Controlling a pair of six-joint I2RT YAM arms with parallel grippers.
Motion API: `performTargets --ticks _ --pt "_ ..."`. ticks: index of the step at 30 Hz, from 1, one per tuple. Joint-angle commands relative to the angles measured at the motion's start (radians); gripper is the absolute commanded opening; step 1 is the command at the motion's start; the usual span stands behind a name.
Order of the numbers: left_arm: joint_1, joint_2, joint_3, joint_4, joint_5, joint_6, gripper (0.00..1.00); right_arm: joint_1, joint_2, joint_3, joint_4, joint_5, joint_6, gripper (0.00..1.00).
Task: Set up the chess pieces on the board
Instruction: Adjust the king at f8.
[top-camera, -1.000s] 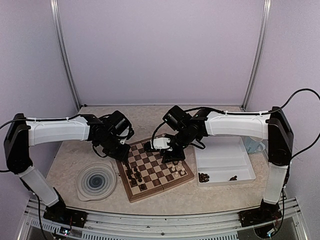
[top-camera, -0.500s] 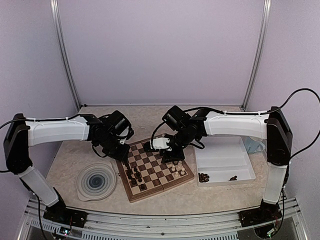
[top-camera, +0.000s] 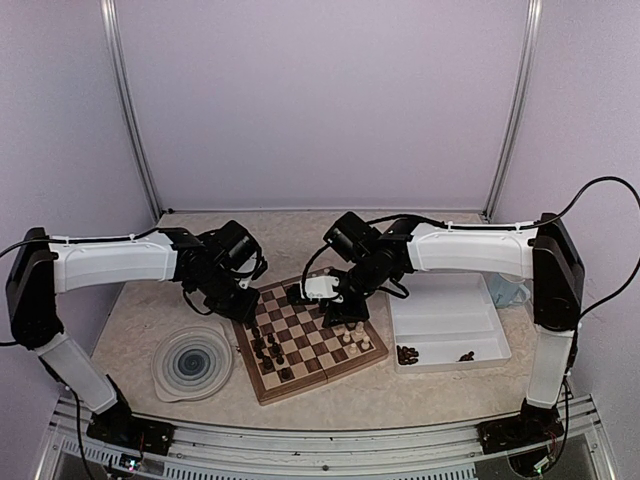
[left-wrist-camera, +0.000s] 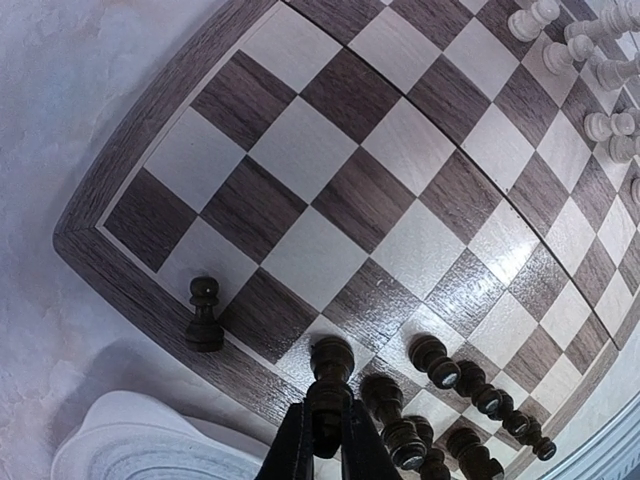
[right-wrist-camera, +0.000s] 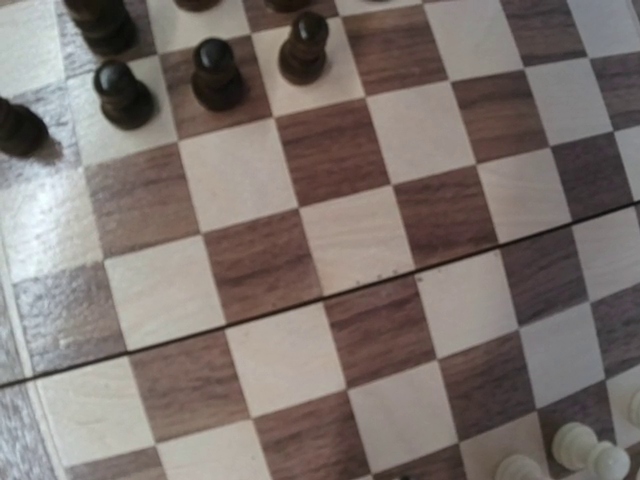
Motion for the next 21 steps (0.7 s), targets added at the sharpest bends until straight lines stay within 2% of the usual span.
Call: performTargets --ticks 1,8,16,21 --pt "-0.005 -0.005 -0.014 -0.042 0.016 -0.003 0.1 0.01 0.023 0.025 -0.019 -0.007 0.01 0.34" --pt "-0.005 -0.008 -0.007 -0.081 -0.045 -0.011 0.1 0.012 0.026 0.025 -0.021 -0.007 0.011 0.34" --pt "-0.005 -0.013 -0.003 -0.089 -0.044 -0.014 0.1 0.015 0.031 0.027 -0.022 -0.005 0.009 0.34" --pt "-0.006 -0.003 0.0 -0.082 -0.039 -0.014 0.13 0.017 0.032 0.027 -0.024 -0.002 0.011 0.34"
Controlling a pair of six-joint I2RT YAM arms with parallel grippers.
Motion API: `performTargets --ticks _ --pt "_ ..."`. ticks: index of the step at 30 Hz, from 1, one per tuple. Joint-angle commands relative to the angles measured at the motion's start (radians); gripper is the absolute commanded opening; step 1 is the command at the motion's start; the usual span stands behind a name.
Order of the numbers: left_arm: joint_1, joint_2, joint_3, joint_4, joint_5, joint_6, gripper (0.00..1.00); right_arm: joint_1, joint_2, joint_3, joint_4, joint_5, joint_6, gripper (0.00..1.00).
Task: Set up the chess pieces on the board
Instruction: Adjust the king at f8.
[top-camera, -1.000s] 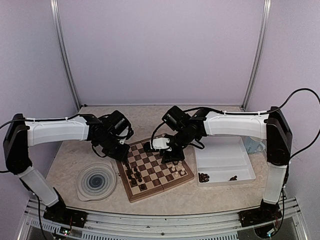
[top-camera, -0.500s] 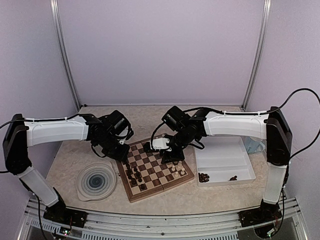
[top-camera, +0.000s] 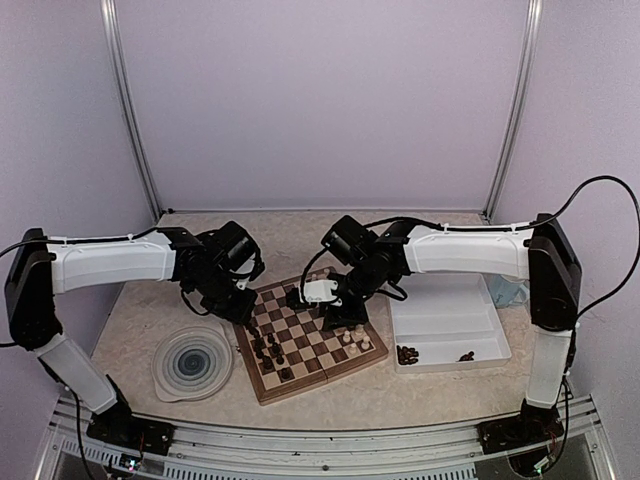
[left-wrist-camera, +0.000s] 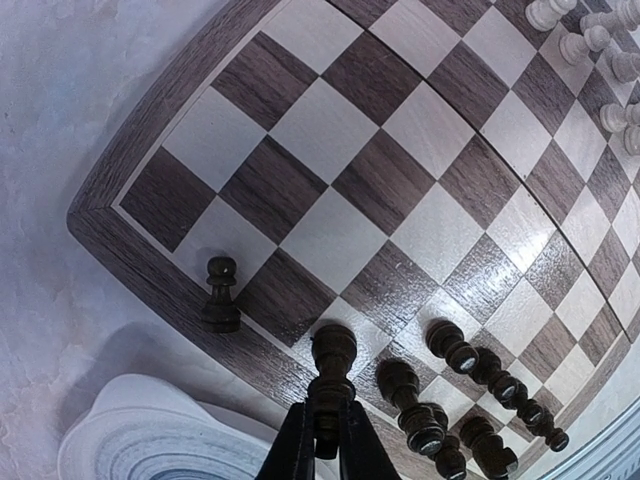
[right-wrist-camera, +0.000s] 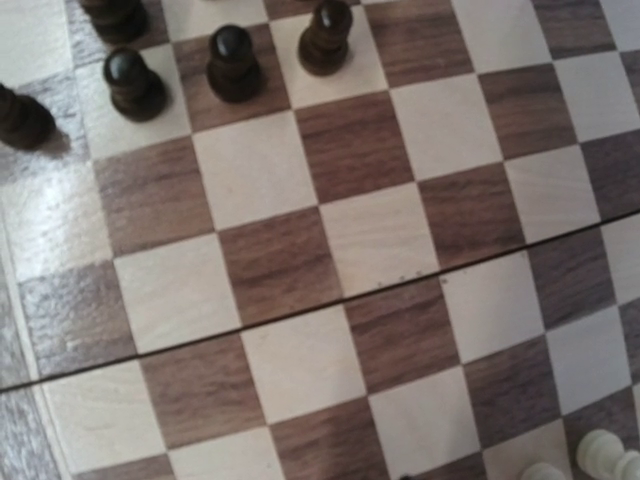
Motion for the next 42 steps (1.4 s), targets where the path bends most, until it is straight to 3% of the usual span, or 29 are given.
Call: performTargets --ticks 1,16,23,24,29,36,42 --pt "-0.004 0.005 0.002 -0.047 -0.012 -0.01 0.13 0.01 0.015 0.025 -0.016 -0.003 0.01 0.34" --pt "0.0 -0.007 0.038 0.003 -0.024 -0.01 0.35 0.011 0.02 0.029 -0.019 -0.003 0.01 0.34" --pt "0.045 -0.022 0.099 0.051 -0.001 0.015 0.39 0.011 0.014 0.02 -0.015 -0.003 0.01 0.34" --pt "0.063 -0.018 0.096 0.068 0.019 0.024 0.37 0.012 0.014 0.019 -0.014 -0.003 0.01 0.34" --pt "0.159 0.053 0.091 0.104 0.184 0.102 0.01 0.011 0.015 0.016 -0.012 0.0 0.008 0.34" --pt "0.195 0.144 0.083 0.108 0.342 0.192 0.0 0.011 0.01 -0.003 -0.001 0.016 0.005 0.34" --pt "0.196 0.201 0.061 0.142 0.379 0.2 0.0 0.011 0.025 0.003 -0.007 0.013 0.003 0.34"
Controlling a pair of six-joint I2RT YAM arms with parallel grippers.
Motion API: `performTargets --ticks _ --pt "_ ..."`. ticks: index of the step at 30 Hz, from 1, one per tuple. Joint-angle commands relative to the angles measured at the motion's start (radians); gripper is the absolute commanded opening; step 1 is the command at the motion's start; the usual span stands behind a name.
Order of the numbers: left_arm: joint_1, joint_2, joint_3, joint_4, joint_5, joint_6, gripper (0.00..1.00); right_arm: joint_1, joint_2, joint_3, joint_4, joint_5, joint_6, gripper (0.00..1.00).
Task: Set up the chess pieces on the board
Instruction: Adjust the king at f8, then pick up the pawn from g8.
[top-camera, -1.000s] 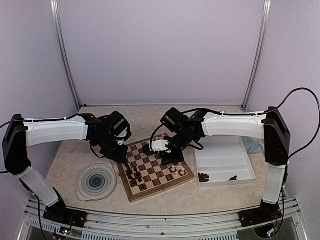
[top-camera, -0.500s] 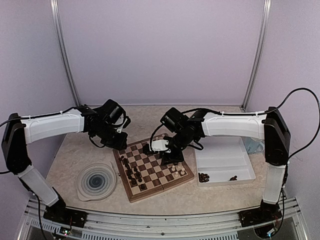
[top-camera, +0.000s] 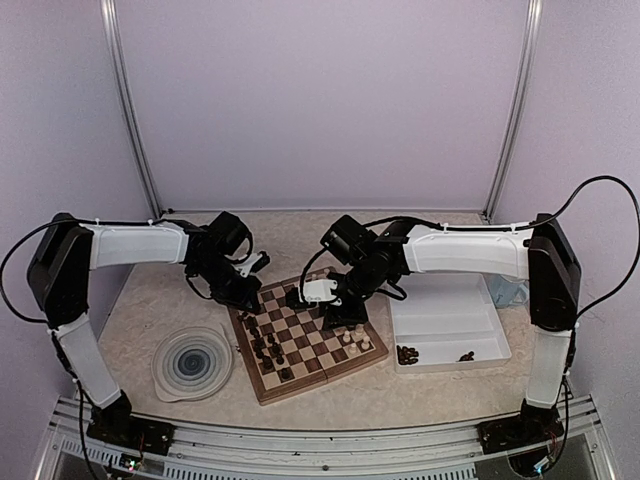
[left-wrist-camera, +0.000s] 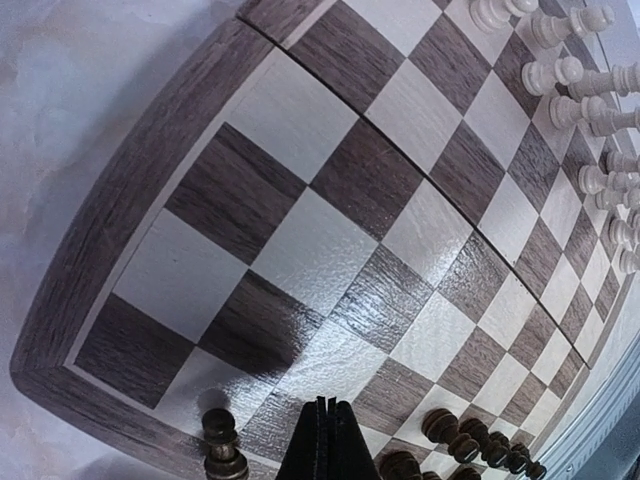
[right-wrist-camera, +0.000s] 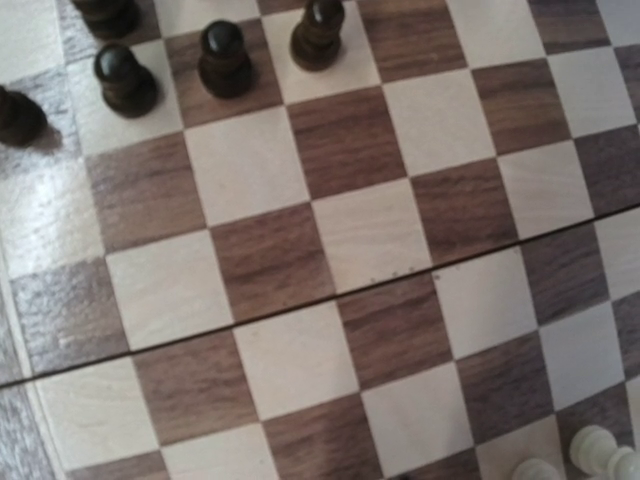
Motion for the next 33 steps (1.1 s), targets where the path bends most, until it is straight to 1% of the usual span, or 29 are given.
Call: performTargets --ticks 1,5,13,19,21,23,26,29,33 --pt "0.003 0.035 -0.019 0.04 0.071 0.037 0.0 0.009 0.025 -0.005 0.0 -0.001 0.004 0.34" --pt "0.005 0.047 -0.045 0.033 0.07 0.047 0.0 0.009 0.03 0.0 -0.004 0.003 0.003 0.34" --pt "0.005 0.018 -0.117 0.049 0.096 0.046 0.0 0.01 0.056 0.033 -0.027 -0.007 0.005 0.34" --pt "0.033 -0.009 -0.132 0.093 0.074 0.023 0.0 0.014 0.067 0.046 -0.034 -0.009 0.006 0.34" --pt "0.045 -0.037 -0.116 0.124 0.038 0.017 0.01 0.015 0.067 0.047 -0.034 -0.009 0.007 0.34" --pt "0.057 -0.087 -0.099 0.162 0.023 0.015 0.04 0.016 0.068 0.046 -0.034 -0.01 0.005 0.34" --pt "0.065 -0.166 -0.094 0.213 0.001 0.018 0.2 0.017 0.067 0.045 -0.035 -0.01 0.006 0.34" --pt "0.066 -0.247 -0.1 0.195 -0.087 0.004 0.32 0.018 0.063 0.042 -0.034 -0.008 0.007 0.34" --pt "0.064 -0.236 -0.097 0.095 -0.198 -0.027 0.37 0.019 0.064 0.041 -0.03 -0.007 0.005 0.34"
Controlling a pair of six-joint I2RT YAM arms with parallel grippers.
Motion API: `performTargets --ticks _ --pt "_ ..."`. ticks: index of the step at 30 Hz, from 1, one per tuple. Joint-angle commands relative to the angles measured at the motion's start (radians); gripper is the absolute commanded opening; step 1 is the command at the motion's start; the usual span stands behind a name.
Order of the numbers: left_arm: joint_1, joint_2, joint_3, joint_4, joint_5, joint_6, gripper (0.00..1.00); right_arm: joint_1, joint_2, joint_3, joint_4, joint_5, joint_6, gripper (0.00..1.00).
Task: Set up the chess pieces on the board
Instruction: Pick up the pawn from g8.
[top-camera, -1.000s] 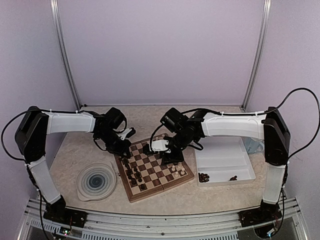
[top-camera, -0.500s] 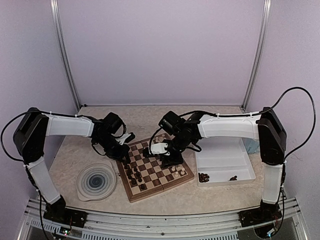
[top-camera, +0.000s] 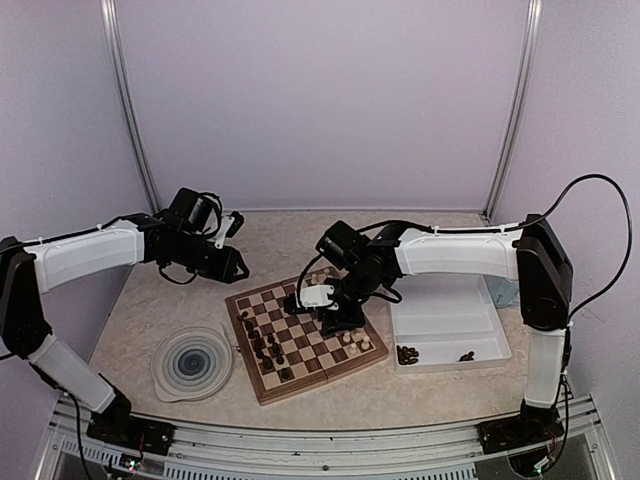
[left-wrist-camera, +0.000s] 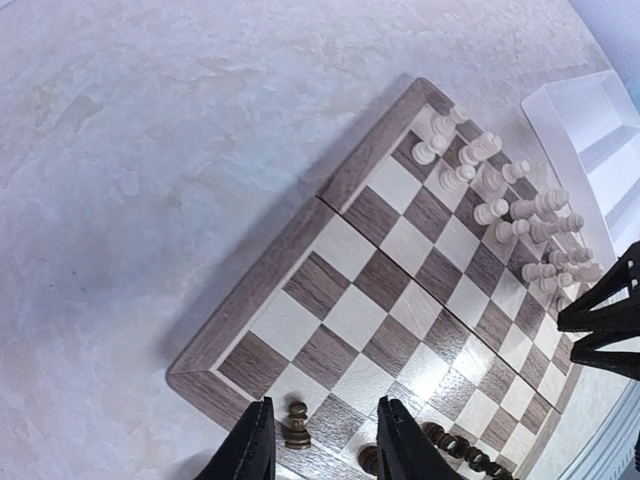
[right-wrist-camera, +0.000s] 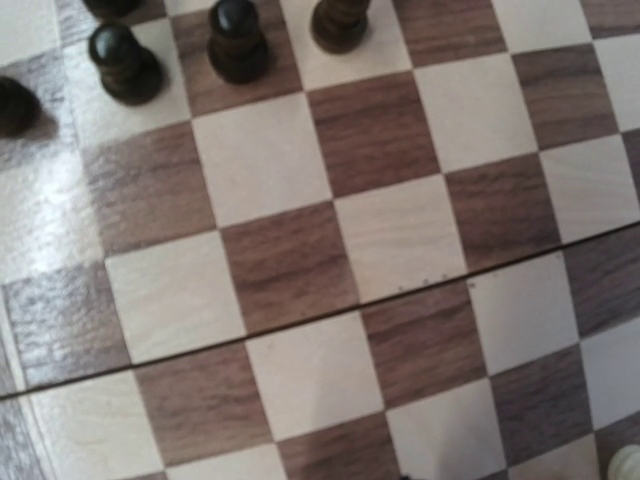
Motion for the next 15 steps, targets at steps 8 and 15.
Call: performTargets --ticks 8,15 --pt "-0.051 0.085 -0.019 -0.137 -0.173 -0.041 0.43 0.012 0.024 0.02 -0.013 -0.008 0.005 0.34" --pt "-0.061 0.164 -0.009 -0.156 -0.156 -0.031 0.39 0.012 0.024 0.021 -0.016 -0.006 0.005 0.34"
